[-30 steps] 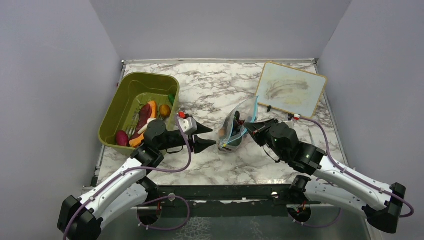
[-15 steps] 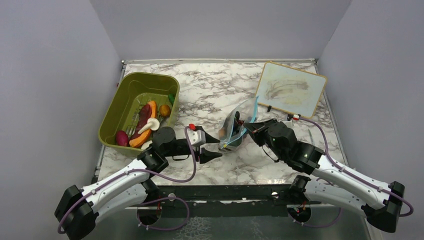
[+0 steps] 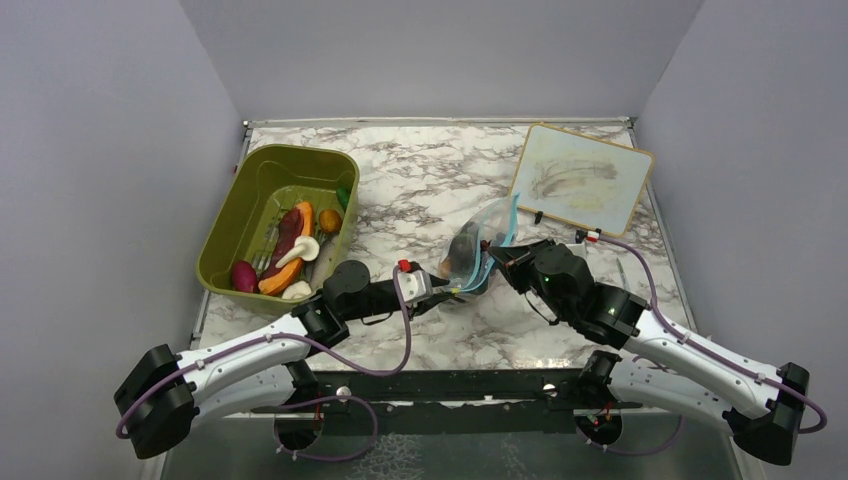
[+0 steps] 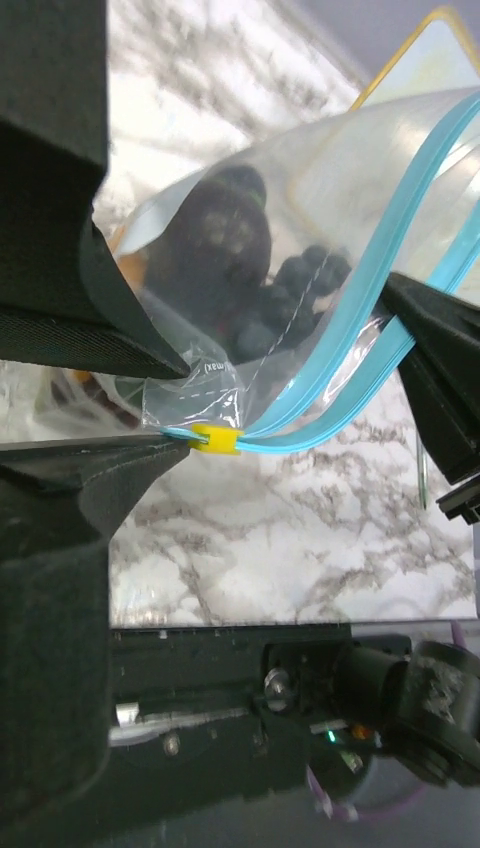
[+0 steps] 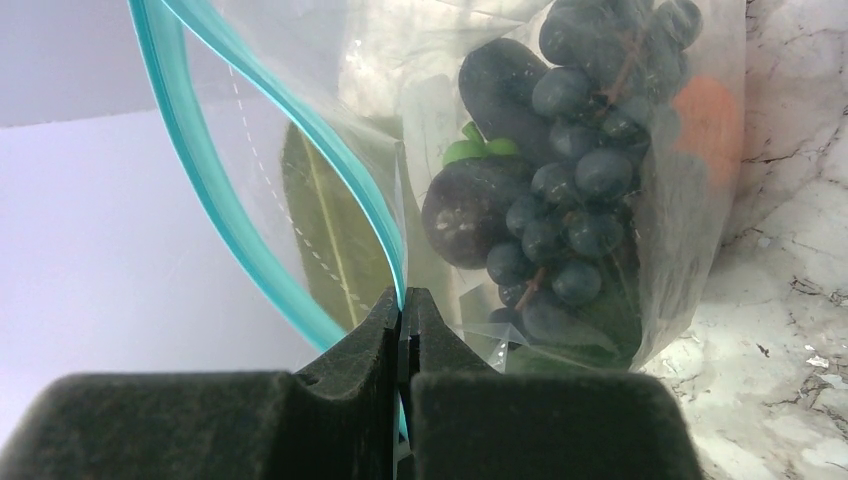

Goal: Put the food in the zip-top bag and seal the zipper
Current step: Zip the zipper food storage bag at the center of the board.

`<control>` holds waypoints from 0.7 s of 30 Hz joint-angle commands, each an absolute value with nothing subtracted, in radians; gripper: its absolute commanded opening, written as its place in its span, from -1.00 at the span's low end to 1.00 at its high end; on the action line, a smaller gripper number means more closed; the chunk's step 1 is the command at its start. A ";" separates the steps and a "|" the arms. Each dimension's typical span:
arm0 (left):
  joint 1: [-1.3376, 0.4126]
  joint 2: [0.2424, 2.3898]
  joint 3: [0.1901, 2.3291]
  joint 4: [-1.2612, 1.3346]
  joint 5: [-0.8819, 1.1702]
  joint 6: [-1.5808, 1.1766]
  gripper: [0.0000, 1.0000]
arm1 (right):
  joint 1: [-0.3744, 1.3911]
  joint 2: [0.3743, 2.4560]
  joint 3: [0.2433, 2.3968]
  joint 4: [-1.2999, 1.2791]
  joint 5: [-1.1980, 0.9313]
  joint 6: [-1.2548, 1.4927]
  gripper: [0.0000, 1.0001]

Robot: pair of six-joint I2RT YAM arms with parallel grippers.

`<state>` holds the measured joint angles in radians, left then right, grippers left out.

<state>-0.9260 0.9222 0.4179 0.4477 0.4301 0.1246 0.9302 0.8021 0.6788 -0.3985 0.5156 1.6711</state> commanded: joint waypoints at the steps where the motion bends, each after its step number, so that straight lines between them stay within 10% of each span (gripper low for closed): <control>1: -0.938 0.914 0.424 0.523 0.363 0.196 -0.64 | 0.936 0.791 0.676 -0.410 0.560 1.687 -0.98; 5: -0.939 0.887 0.416 0.528 0.372 0.221 -1.00 | 0.936 0.782 0.665 -0.414 0.556 1.671 -0.98; 10: -0.938 0.859 0.414 0.528 0.366 0.230 -1.00 | 0.935 0.741 0.638 -0.405 0.555 1.572 -0.95; 21: -0.938 0.856 0.431 0.526 0.371 0.219 -1.00 | 0.935 0.553 0.632 -0.289 0.392 0.655 0.03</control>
<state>-0.9318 0.8719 0.4179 0.4786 0.3767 0.2165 0.9302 0.5938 0.5900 -0.3332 0.4805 1.0863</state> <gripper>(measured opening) 0.014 0.495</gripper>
